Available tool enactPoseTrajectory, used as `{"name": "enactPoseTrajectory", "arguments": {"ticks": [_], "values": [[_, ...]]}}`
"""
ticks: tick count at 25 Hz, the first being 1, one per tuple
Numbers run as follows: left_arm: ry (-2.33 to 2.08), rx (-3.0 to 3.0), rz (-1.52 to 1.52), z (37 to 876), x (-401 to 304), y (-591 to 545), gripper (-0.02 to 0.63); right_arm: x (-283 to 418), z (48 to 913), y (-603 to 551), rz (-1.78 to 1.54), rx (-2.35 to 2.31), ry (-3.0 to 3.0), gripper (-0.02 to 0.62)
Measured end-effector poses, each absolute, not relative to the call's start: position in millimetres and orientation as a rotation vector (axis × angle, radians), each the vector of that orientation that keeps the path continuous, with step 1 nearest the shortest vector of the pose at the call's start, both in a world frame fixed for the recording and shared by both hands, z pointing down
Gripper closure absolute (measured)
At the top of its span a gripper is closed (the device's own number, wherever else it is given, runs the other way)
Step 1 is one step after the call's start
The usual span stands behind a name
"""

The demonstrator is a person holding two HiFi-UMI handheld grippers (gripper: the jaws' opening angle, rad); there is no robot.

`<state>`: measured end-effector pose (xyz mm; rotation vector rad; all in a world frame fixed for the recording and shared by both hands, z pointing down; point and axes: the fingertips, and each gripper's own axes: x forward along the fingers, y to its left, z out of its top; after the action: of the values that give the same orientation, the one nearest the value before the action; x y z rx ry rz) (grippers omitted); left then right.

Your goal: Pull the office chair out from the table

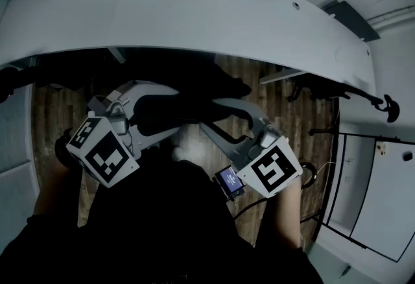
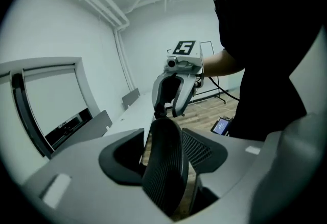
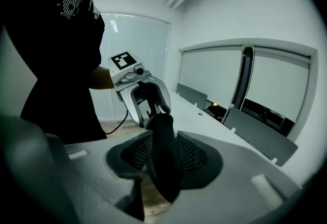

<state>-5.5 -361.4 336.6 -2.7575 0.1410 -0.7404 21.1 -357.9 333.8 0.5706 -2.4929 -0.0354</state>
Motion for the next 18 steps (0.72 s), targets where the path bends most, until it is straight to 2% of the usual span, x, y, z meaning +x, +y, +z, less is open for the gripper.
{"name": "enactPoseTrajectory", "arguments": {"ticks": [1,2,4,7,10,18], "values": [[0.115,-2.739,-0.781,343.3,-5.4,-360.2,0.354,19.3,336.9,-354.2,-0.018,0.53,-2.498,0.423],[0.089,-2.717,-0.822,350.7,-6.0,-359.5,0.293,18.3,340.3,-350.9,0.002,0.495,-2.5,0.36],[0.061,-2.661,-0.899,365.1,-8.8,-360.7,0.23,18.6,348.6,-349.6,0.02,0.466,-2.478,0.313],[0.062,-2.603,-0.981,382.1,-10.0,-363.9,0.191,18.6,365.2,-355.0,-0.001,0.463,-2.405,0.267],[0.061,-2.55,-1.062,399.2,-10.3,-366.9,0.175,14.5,379.6,-358.3,-0.027,0.434,-2.357,0.233],[0.104,-2.505,-1.175,432.2,-13.6,-380.5,0.17,10.0,405.0,-369.7,-0.046,0.376,-2.297,0.225]]}}
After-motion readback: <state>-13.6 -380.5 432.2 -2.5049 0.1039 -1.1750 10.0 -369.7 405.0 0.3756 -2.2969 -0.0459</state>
